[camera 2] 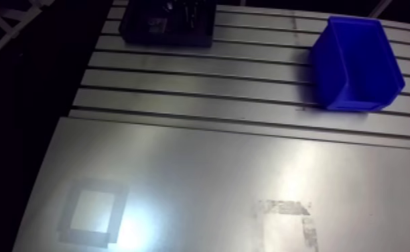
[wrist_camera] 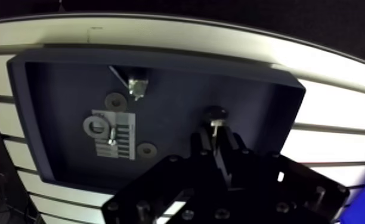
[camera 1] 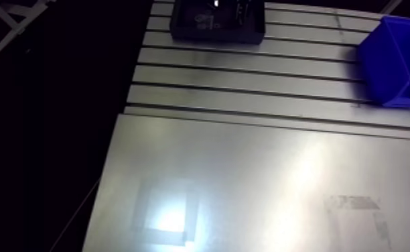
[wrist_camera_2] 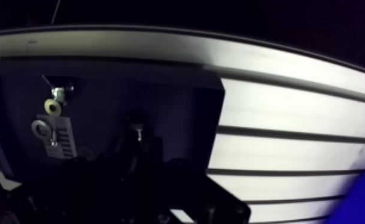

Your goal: Pick up the M10 bolt from the tray and put it into the blue bin.

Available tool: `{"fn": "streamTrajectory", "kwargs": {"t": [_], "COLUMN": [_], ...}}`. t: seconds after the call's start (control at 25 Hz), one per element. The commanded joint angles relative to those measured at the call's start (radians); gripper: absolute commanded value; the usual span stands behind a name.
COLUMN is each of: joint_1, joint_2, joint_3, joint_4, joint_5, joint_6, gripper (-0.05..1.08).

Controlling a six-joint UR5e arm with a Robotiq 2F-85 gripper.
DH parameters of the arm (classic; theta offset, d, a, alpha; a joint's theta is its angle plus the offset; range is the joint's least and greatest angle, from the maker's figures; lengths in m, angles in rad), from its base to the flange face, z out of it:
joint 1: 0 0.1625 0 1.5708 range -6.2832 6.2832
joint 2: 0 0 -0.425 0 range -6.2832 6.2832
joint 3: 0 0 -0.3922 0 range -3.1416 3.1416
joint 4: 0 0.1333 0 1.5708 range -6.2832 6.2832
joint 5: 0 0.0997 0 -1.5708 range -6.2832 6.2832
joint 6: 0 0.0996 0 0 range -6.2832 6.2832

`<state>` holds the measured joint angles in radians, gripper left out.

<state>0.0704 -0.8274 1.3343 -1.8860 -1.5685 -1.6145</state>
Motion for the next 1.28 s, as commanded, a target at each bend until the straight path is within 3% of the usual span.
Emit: {"fn": "streamTrajectory", "kwargs": {"t": [0.04,0.28,0.68,1.28], "joint_1": [-0.001,-0.001,-0.001,0.011], "joint_2": [0.000,0.000,-0.020,-0.209], "joint_3": [0.001,0.001,-0.007,-0.007], "joint_4": [0.000,-0.002,0.015,0.160], "joint_5": [0.000,0.000,0.006,0.003], "joint_6": [-0.002,-0.002,-0.025,-0.057], "gripper": [0.78,0.82,1.01,1.06]}}
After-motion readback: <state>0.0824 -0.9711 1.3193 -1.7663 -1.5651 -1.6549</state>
